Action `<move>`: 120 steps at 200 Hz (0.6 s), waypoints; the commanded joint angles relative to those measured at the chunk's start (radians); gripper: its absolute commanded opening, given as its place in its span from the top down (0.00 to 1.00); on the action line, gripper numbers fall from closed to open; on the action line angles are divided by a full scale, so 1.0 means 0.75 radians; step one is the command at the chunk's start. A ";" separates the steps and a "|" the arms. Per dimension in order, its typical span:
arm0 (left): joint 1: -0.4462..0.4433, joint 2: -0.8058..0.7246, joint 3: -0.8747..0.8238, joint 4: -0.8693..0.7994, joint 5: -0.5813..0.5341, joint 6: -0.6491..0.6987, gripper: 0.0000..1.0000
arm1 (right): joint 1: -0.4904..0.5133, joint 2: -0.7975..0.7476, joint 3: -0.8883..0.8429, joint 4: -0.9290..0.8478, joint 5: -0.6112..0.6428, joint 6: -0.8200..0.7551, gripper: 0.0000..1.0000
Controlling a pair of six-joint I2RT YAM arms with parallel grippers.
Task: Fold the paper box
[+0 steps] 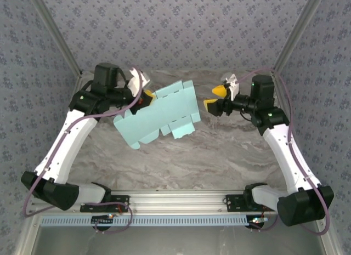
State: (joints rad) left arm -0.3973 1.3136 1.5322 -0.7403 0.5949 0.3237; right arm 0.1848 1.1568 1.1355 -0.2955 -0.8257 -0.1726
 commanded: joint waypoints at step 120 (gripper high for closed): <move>0.070 0.000 -0.107 0.308 0.452 -0.323 1.00 | 0.000 0.153 -0.067 0.430 -0.432 0.164 0.63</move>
State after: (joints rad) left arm -0.3489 1.3113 1.4517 -0.5411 0.8864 0.0921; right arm 0.1944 1.2705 1.0821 -0.0311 -1.0733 -0.0853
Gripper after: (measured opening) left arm 0.042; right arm 0.385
